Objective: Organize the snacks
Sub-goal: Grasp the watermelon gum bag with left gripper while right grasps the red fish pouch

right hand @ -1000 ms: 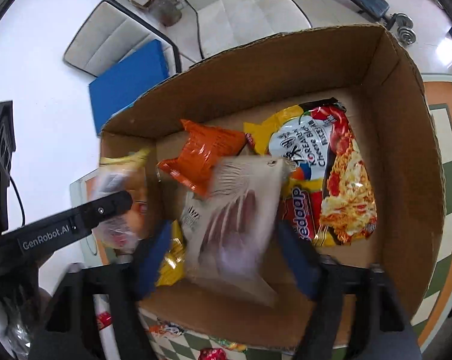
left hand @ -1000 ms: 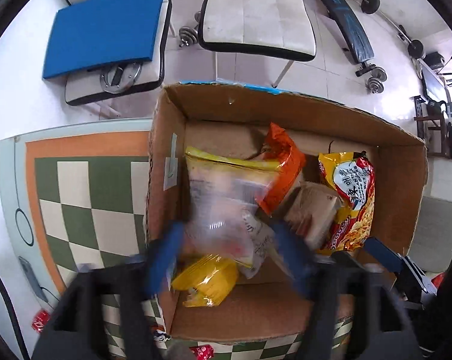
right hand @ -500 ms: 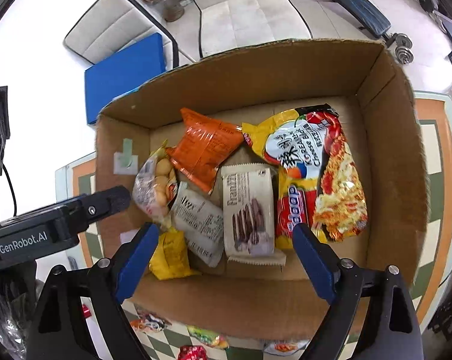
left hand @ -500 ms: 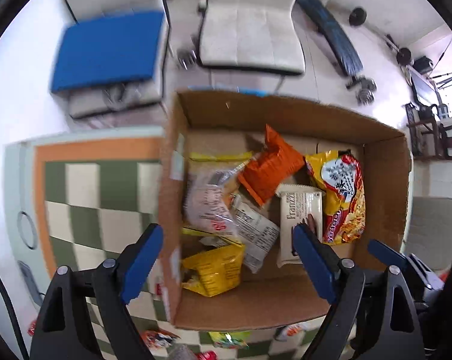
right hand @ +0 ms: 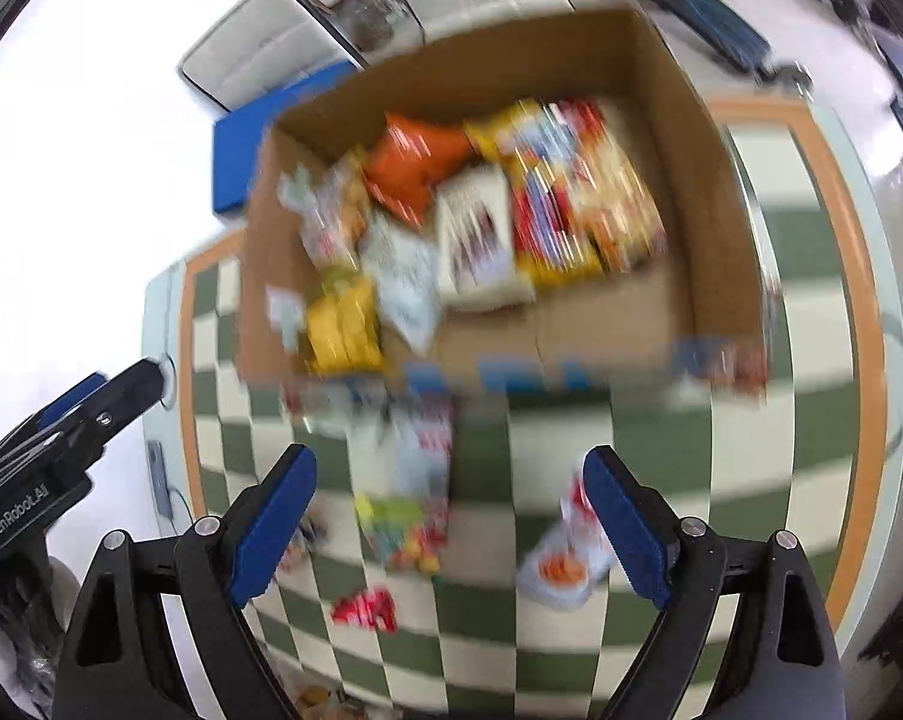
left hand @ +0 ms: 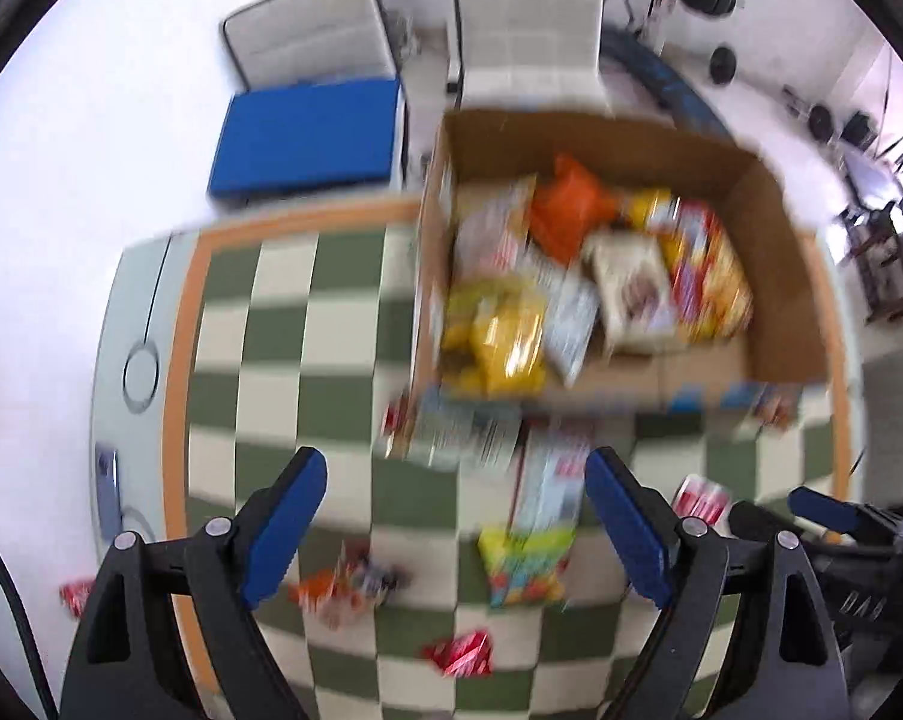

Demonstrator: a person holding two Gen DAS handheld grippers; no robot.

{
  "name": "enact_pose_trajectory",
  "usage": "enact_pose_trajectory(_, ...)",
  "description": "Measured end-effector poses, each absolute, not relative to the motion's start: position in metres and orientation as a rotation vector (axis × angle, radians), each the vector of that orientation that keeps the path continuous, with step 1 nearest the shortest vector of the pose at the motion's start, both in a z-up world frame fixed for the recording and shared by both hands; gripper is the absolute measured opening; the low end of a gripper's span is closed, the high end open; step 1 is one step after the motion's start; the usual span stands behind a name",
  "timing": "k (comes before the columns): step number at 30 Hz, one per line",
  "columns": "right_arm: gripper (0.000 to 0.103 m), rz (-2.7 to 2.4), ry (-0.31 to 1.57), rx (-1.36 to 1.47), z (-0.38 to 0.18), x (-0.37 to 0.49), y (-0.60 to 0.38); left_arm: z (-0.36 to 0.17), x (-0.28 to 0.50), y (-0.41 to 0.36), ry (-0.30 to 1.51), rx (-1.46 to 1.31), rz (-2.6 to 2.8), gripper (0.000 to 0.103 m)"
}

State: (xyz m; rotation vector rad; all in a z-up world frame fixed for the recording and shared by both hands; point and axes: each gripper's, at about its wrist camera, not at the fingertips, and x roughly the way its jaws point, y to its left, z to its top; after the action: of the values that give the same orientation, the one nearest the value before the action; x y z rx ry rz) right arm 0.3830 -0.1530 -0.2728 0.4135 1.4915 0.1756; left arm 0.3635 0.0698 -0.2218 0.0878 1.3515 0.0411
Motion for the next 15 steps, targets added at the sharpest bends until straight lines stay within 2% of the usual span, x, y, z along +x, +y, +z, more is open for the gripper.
enact_pose_trajectory(8, 0.093, 0.033, 1.693, 0.563, -0.373, 0.307, -0.176, -0.350, 0.320, 0.061, 1.681, -0.068, -0.026, 0.088)
enact_pose_trajectory(15, 0.093, -0.069, 1.707, 0.580, -0.405, 0.304, -0.187, -0.421, 0.326, 0.048, 1.806, -0.133, -0.033, 0.088)
